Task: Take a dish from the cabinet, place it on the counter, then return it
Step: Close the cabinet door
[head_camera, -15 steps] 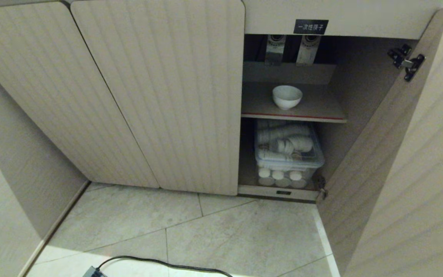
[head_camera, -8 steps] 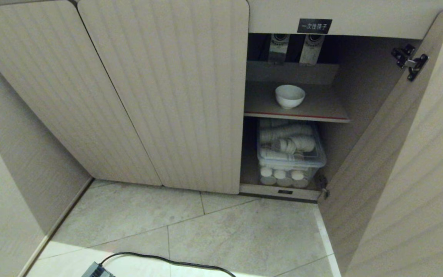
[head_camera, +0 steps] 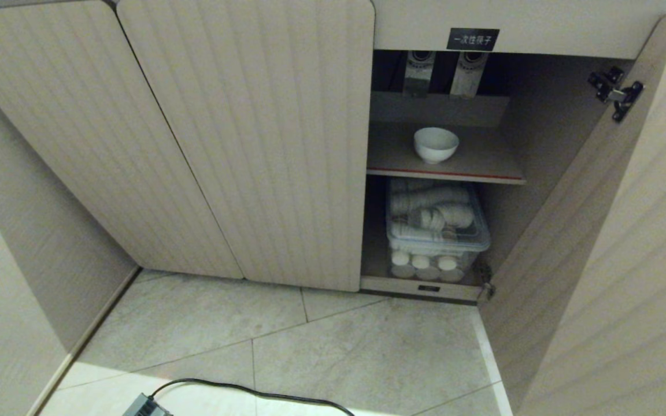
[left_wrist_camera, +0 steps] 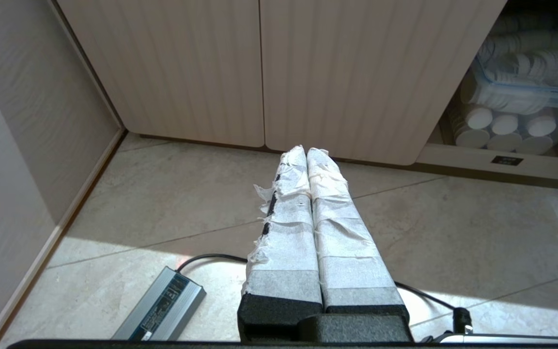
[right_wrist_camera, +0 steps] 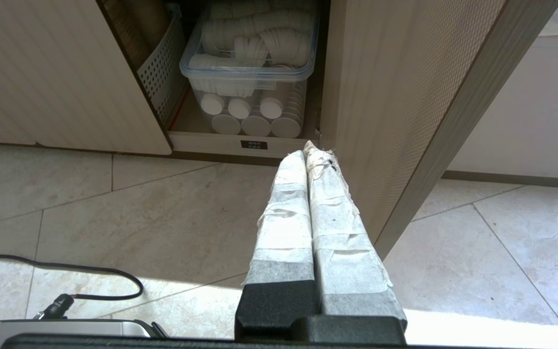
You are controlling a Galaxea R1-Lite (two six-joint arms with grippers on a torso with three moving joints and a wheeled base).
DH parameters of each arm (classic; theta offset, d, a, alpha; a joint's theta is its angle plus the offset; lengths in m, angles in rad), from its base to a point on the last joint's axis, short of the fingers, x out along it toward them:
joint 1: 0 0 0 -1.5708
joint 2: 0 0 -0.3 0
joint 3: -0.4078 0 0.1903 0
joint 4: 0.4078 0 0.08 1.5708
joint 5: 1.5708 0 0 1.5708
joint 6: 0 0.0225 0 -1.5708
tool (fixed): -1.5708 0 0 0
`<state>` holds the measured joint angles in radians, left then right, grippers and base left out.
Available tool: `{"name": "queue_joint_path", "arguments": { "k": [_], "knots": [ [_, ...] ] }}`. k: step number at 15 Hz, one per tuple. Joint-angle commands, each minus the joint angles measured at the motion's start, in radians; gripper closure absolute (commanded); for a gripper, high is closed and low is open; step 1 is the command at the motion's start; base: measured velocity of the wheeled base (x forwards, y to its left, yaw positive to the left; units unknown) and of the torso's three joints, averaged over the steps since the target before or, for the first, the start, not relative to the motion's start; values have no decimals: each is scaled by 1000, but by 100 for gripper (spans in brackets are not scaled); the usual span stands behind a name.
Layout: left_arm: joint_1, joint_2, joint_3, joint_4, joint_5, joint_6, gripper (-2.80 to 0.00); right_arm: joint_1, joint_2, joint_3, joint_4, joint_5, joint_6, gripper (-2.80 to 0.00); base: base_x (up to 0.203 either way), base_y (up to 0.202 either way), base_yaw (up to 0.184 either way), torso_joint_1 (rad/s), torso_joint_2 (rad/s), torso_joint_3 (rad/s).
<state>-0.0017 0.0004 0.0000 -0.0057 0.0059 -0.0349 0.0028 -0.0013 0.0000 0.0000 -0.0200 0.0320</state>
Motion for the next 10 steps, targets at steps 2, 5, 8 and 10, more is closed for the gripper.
{"name": "queue_joint_path", "arguments": {
  "k": [2, 5, 8, 10],
  "knots": [
    [0, 0, 0, 0, -1, 0, 0, 0, 1, 0, 0, 0, 0, 0, 0, 0, 0, 0, 0, 0],
    [0, 0, 0, 0, 0, 0, 0, 0, 1, 0, 0, 0, 0, 0, 0, 0, 0, 0, 0, 0],
    [0, 0, 0, 0, 0, 0, 0, 0, 1, 0, 0, 0, 0, 0, 0, 0, 0, 0, 0, 0],
    [0, 0, 0, 0, 0, 0, 0, 1, 1, 0, 0, 0, 0, 0, 0, 0, 0, 0, 0, 0]
  ]
}}
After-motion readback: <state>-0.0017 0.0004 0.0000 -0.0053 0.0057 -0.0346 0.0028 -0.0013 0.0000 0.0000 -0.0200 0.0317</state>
